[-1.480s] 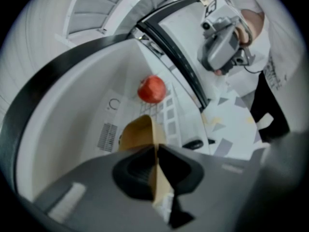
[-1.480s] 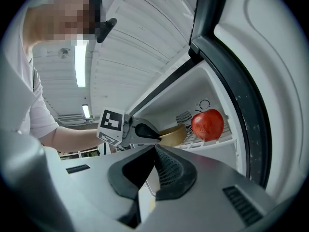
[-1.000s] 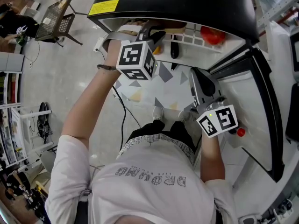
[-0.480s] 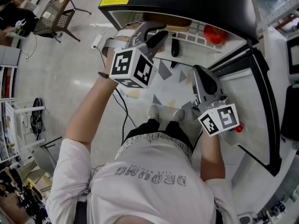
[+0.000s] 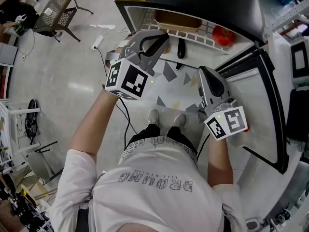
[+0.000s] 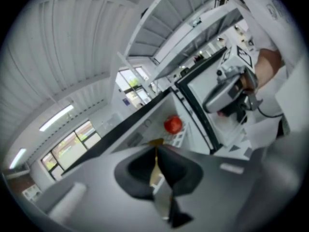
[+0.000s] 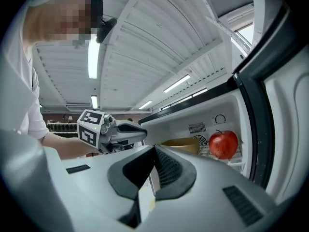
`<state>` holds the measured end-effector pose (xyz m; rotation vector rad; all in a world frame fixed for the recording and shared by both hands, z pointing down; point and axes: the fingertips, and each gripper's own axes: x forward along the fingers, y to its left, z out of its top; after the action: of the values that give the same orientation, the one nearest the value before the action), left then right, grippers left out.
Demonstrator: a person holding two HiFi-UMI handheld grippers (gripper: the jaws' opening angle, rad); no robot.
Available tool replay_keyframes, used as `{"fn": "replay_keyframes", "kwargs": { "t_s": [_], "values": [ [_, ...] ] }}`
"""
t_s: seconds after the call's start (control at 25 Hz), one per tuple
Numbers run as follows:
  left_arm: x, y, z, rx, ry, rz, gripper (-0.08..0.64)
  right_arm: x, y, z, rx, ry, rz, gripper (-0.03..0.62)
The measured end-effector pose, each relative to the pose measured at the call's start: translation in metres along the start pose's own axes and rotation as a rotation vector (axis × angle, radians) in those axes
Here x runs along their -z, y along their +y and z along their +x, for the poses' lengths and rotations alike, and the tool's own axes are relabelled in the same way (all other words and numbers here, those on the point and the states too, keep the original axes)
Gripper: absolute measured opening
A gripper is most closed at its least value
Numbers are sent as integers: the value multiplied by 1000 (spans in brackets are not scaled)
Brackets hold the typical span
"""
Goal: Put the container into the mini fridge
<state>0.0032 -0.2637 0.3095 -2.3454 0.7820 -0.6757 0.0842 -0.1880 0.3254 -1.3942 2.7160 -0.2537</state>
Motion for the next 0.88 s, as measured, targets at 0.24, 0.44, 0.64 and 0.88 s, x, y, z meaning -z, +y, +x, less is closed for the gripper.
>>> {"fn": "replay_keyframes", "kwargs": {
  "t_s": [0.24,0.44,0.64,0.88],
  "values": [
    [-1,0,-23,-32,-59,-118,9,-8,10,-1,-2,5,-33,-2],
    [2,-3,-36,-36,-93,-217,8,-12,18,-1,-4,9,-59,-2],
    [4,-6,-47,-36,-132,-291,8,-15,26,1,-7,10,-80,-2],
    [14,-13,-56,-39,-156,-387,6,-17,33,3,-8,13,-95,-2]
  ]
}}
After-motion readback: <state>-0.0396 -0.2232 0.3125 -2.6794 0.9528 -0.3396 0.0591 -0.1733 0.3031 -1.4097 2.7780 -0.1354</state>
